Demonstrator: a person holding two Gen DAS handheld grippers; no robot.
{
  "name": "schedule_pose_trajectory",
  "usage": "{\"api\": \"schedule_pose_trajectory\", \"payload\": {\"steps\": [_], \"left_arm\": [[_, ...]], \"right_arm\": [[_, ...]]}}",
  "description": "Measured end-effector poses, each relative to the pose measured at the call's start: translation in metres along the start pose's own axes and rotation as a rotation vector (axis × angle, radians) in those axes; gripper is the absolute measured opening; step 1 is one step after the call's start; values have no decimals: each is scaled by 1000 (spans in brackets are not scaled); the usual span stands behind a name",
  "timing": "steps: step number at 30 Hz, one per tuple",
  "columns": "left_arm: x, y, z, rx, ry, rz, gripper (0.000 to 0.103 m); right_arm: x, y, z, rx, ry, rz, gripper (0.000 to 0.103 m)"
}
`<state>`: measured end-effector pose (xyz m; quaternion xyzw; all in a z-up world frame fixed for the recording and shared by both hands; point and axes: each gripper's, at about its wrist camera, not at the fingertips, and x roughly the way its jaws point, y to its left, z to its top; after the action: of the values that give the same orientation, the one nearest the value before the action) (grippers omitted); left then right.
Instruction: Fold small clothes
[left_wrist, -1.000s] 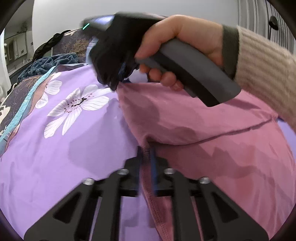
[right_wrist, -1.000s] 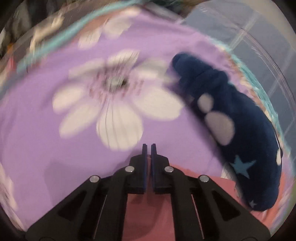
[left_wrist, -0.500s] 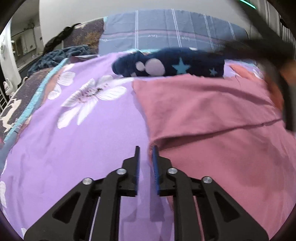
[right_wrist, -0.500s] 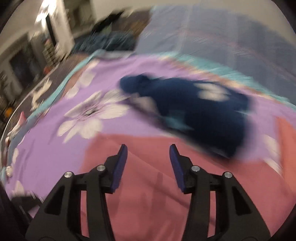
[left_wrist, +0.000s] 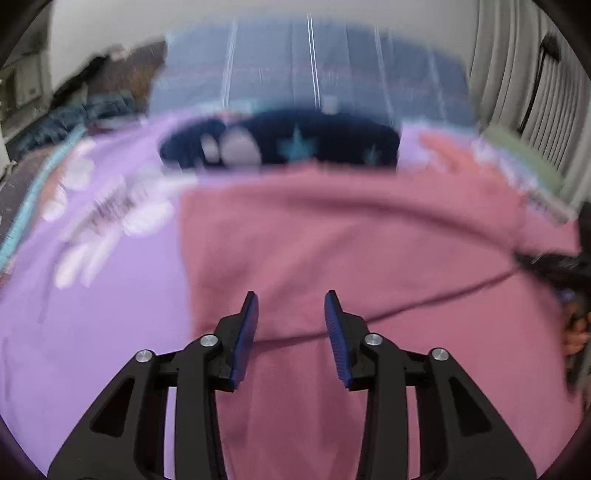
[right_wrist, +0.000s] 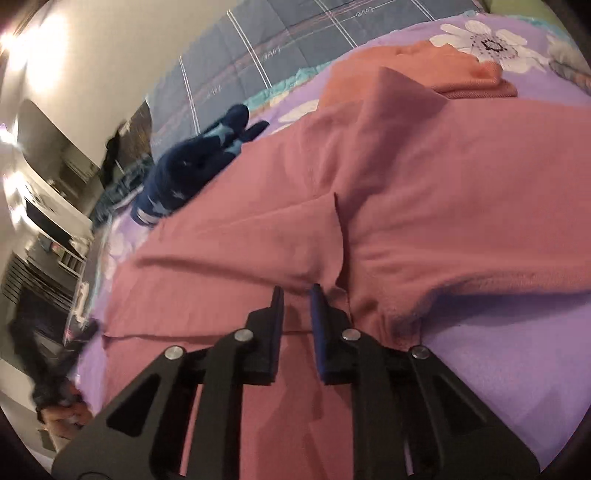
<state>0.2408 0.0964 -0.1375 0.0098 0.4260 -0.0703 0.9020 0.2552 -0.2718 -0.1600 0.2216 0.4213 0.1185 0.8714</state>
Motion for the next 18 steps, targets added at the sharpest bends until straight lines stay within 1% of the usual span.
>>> {"api": "schedule_pose_trajectory", "payload": {"steps": [1,2,3,5,7,8,9,10,12,13,14,15,16,18], "left_arm": [[14,0,-4,2,17,-5,49],[12,0,-5,0,8,-11,50],[11,-1,-3,-3,17,-11,50],[11,-6,-5,12,18,14,51],[12,-11,-8,33,8,42,51],[12,-11,-8,38,7,50,51],[11,-11,-9,43,5,58,52],[12,-12,-10,46,1,67,53],[11,-12,-9,45,-3,73,54],[9,-11,-8,45,-3,75,55],[9,-11,-8,46,-6,80,55],[8,-12,-8,48,-7,84,56],[7,-12,-9,50,-9,90,57],[7,-13,-9,54,-10,100,58]], "right_arm": [[0,3,0,-18,1,-9,15],[0,5,0,-29,5,-15,15],[-2,8,1,-35,13,-23,15],[-13,12,8,-37,13,-27,19],[-28,21,21,-86,-58,-64,35],[-32,24,28,-120,-81,-106,37],[-32,24,33,-136,-80,-136,41],[-25,21,42,-139,-52,-159,41],[-7,11,55,-107,11,-149,41],[1,5,59,-94,28,-142,38],[7,2,60,-86,30,-149,30],[8,3,63,-95,17,-175,7],[6,7,66,-114,-8,-183,2],[-7,12,67,-115,-96,-156,1]]}}
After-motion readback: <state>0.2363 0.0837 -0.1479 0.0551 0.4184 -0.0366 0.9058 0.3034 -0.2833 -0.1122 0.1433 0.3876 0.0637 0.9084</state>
